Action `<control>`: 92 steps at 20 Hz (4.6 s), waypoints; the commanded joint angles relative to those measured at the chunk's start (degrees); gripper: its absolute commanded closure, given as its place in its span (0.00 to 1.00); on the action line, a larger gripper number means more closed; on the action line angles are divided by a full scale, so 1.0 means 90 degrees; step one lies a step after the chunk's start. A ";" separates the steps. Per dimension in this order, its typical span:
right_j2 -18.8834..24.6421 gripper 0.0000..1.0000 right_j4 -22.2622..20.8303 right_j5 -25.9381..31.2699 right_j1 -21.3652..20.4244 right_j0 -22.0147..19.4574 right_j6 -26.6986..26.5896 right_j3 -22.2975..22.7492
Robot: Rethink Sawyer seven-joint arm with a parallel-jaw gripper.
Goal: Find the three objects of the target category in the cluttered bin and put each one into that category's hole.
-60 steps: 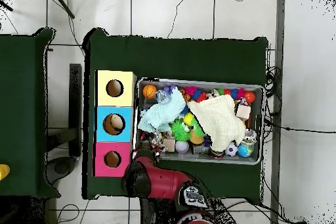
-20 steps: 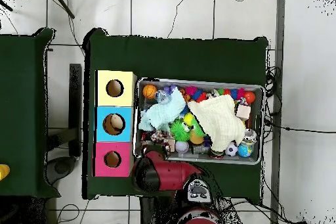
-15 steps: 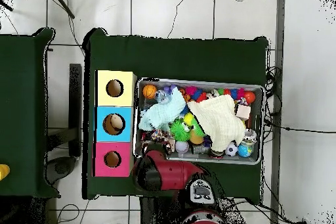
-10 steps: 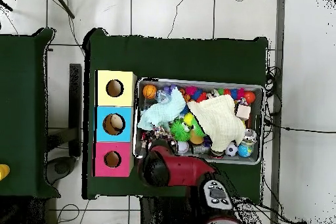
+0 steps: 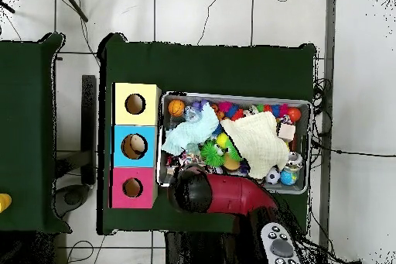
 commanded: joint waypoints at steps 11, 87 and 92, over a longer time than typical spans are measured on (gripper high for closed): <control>-0.0705 1.00 0.0661 0.1370 0.0049 0.1765 0.2084 -0.1638; -0.3089 1.00 0.2214 0.1018 0.2940 0.4304 0.4930 -0.4875; -0.3239 1.00 0.2342 0.1057 0.3003 0.4325 0.4917 -0.5055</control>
